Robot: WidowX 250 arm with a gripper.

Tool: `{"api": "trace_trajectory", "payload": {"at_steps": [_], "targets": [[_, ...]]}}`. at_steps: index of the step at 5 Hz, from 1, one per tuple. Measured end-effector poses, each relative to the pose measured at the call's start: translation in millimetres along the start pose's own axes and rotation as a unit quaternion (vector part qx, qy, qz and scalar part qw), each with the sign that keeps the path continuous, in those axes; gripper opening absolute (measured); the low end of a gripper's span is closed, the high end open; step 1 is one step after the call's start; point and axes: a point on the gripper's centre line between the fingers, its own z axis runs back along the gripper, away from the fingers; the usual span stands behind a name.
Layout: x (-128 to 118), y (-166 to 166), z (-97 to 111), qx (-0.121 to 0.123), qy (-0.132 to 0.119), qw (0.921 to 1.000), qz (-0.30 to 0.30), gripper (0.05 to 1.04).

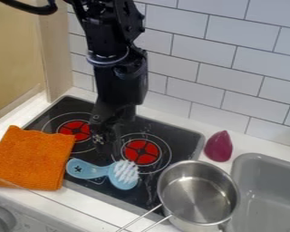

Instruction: Put the pot in the stove

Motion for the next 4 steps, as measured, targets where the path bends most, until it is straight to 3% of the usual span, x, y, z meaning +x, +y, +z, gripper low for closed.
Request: {"api": "trace_trajectory", "payload": {"at_steps": [1, 2, 4], "targets": [[-3, -14, -10, -0.025, 0.005, 0.9997, 0.003, 1.001], [3, -15, -13, -0.033, -0.005, 0.9988, 0.036, 1.001], [23, 4, -15, -0.008, -0.041, 0.9928, 0.113, 1.001]]}}
